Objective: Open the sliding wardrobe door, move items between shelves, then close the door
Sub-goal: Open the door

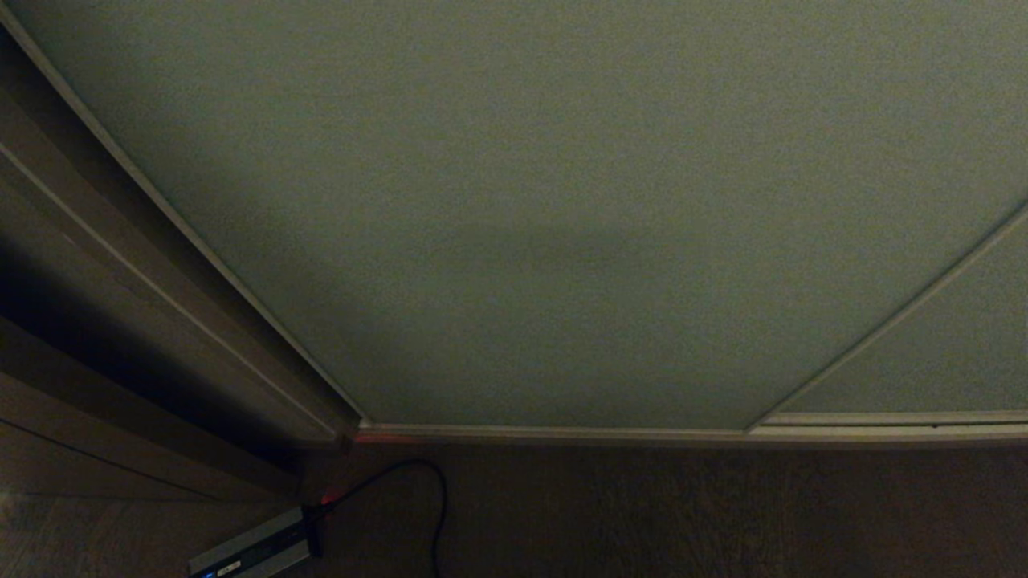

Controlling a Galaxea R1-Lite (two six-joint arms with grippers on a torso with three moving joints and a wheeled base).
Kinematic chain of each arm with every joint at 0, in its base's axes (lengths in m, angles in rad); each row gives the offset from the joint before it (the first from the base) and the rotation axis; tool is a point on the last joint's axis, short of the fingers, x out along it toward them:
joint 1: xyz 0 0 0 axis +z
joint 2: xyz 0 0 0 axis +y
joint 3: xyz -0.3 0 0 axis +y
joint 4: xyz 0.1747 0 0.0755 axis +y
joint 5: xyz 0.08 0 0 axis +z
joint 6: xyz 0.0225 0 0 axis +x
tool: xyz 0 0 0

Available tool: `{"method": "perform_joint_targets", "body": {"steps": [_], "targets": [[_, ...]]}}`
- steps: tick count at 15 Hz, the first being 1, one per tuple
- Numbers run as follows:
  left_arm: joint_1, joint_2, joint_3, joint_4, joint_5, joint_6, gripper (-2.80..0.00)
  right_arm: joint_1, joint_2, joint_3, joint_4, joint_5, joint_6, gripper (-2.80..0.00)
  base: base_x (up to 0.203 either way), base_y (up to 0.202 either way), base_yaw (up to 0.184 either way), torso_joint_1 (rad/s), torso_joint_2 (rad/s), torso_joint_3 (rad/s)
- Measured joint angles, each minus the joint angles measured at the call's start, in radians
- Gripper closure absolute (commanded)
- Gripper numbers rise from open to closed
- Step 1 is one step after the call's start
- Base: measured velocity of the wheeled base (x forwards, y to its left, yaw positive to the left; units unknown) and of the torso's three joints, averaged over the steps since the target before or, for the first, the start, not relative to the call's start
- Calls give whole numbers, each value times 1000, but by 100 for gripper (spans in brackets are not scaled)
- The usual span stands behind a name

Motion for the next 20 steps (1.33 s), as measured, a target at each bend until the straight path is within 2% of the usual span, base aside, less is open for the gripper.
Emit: {"method": "perform_joint_targets", "body": {"steps": [6, 10, 20], "targets": [[-36, -6, 4, 7, -64, -1, 0, 0, 0, 0, 0, 0, 0, 0, 0, 0, 0, 0, 0, 0], [-88, -24, 12, 43, -103, 7, 0, 0, 0, 0, 0, 0, 0, 0, 0, 0, 0, 0, 0, 0], [-363, -37, 30, 128, -106, 30, 0, 0, 0, 0, 0, 0, 0, 0, 0, 0, 0, 0, 0, 0]]}}
